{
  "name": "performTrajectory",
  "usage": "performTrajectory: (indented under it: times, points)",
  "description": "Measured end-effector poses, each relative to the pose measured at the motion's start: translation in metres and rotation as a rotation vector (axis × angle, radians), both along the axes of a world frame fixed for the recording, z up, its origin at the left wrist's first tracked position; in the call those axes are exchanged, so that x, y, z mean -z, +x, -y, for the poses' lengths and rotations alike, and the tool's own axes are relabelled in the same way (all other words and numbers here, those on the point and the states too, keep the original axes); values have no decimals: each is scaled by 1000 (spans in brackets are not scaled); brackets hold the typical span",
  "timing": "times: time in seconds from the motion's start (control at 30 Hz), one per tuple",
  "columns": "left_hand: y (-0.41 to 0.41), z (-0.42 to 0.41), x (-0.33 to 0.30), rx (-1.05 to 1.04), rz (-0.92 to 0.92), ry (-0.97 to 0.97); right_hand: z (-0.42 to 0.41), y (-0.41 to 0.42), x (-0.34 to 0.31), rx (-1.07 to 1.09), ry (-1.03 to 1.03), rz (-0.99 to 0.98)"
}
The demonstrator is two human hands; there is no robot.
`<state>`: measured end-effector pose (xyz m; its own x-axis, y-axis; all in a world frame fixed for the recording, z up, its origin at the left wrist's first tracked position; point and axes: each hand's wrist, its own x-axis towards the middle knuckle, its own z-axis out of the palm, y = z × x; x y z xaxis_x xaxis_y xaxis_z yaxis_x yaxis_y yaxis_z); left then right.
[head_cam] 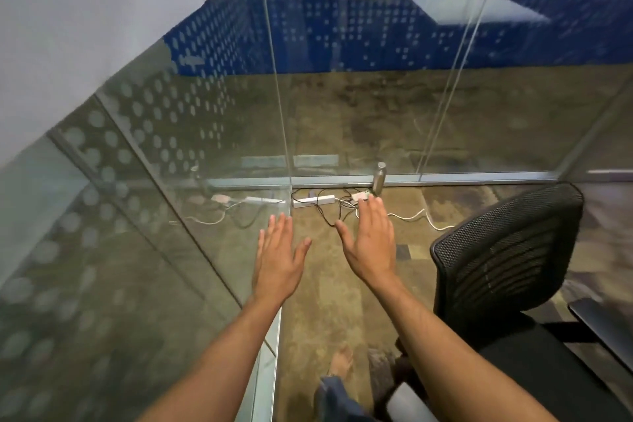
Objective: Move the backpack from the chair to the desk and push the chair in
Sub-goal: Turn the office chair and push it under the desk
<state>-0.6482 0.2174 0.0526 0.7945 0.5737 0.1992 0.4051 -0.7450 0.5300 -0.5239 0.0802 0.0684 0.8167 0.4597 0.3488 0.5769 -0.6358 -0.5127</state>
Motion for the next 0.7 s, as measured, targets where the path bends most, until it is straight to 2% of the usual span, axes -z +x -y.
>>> performTrajectory:
  times: [0.37,0.7]
  points:
    - [162,-91,-1,79,-62,31,-72,146,2,108,-50,-31]
    - [304,-96,3,305,-63,14,-59,242,1,318,-47,-106]
